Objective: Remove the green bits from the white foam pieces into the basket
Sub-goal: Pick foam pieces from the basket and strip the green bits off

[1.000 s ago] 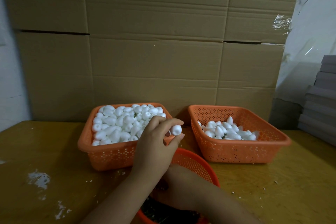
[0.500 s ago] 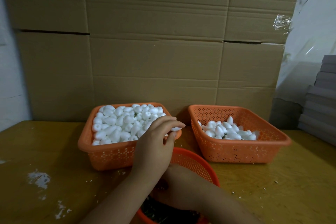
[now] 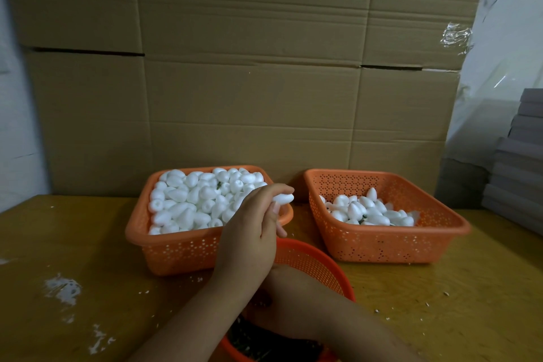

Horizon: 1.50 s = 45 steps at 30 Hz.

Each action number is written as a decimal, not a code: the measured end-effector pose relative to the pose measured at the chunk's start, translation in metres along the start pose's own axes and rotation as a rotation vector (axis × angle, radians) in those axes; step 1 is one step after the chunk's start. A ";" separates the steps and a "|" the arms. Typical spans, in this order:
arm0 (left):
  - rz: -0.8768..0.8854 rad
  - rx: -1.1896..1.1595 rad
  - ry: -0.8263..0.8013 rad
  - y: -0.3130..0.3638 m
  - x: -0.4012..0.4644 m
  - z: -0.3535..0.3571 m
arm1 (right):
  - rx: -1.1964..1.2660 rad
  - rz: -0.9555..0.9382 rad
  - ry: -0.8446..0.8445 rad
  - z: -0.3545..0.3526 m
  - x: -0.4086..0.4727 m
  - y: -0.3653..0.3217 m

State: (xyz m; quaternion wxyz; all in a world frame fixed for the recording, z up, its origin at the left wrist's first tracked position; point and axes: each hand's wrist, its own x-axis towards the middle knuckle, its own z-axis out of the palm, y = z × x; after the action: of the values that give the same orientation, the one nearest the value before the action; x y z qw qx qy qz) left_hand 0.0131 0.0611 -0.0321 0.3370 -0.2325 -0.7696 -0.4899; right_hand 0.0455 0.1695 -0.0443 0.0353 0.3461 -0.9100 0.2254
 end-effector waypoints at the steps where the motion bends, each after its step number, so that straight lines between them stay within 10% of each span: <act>1: 0.006 -0.001 0.000 0.000 0.000 0.000 | 0.002 0.001 -0.001 0.000 0.000 0.000; 45: -0.064 0.018 -0.079 0.000 -0.001 0.004 | -0.029 -0.010 0.007 -0.002 -0.002 -0.004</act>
State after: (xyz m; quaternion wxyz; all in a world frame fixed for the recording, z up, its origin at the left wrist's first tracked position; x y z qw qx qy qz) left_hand 0.0130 0.0645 -0.0342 0.2925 -0.2238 -0.7938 -0.4839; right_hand 0.0496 0.1690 -0.0412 0.0446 0.3492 -0.9114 0.2131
